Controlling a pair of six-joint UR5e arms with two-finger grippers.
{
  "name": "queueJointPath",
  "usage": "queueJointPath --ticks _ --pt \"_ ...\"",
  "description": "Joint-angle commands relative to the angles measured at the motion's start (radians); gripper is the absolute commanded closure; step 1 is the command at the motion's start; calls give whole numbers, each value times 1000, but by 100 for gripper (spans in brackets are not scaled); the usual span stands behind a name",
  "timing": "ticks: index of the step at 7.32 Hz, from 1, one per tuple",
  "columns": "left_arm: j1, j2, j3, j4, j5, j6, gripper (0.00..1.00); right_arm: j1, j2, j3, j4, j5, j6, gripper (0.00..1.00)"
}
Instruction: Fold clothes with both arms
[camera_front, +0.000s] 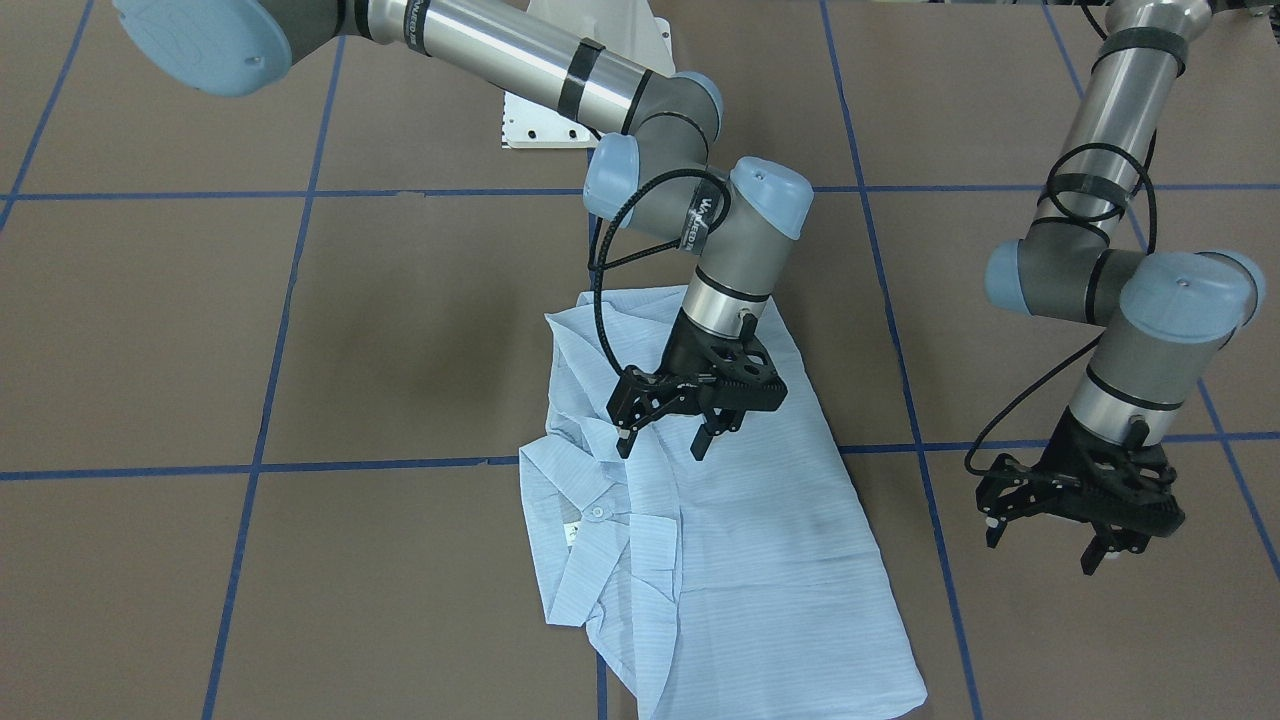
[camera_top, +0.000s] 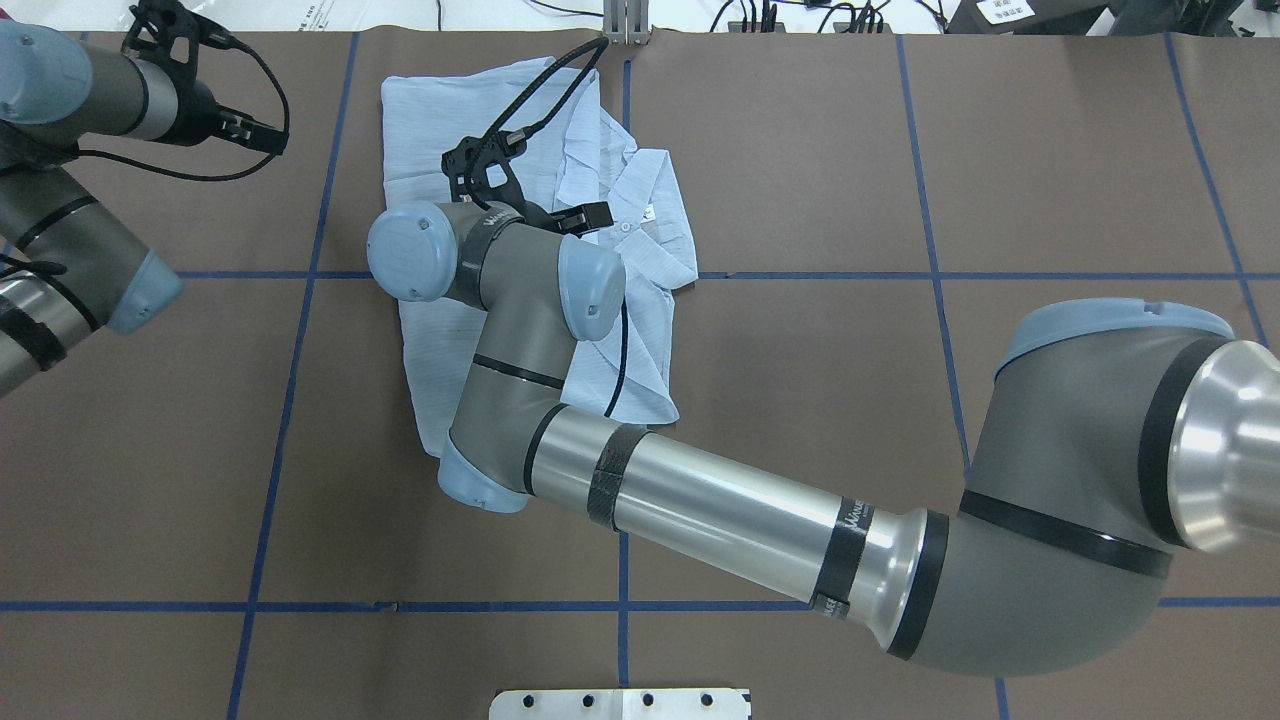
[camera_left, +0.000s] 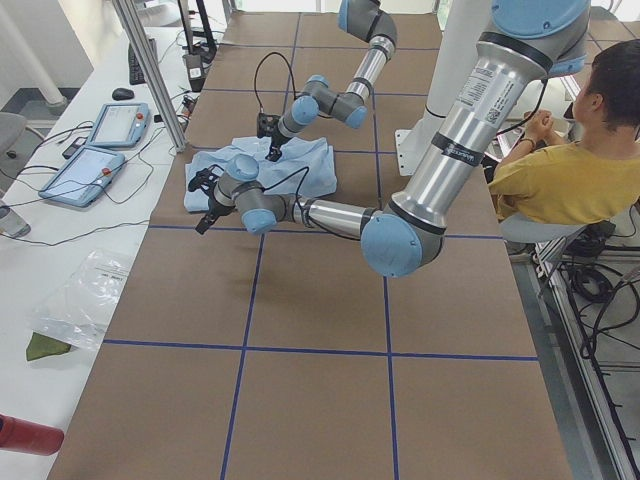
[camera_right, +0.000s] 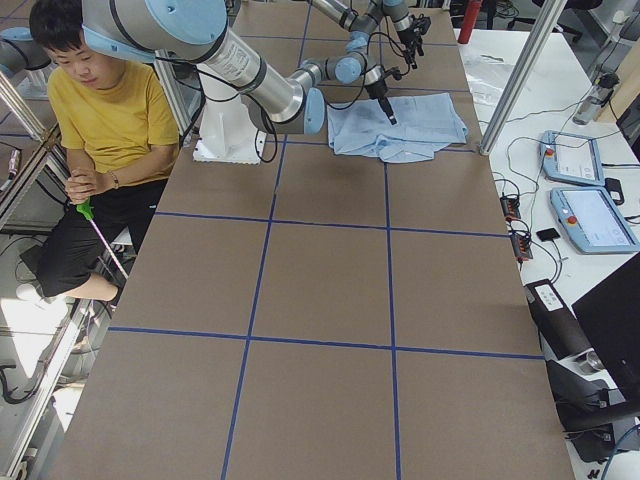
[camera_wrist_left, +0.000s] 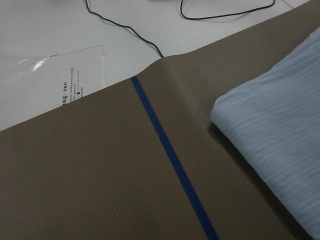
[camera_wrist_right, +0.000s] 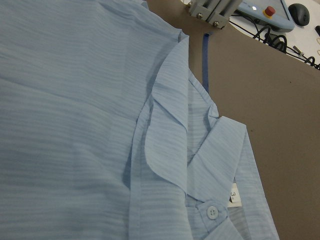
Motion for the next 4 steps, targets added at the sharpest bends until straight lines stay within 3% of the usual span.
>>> queueJointPath --ticks 1,4 --pt "-30 55 -34 -16 -48 3 0 -11 7 -83 47 -40 -70 1" --pt "-30 66 -34 -16 -46 1 0 -2 7 -95 54 -59 -180 1"
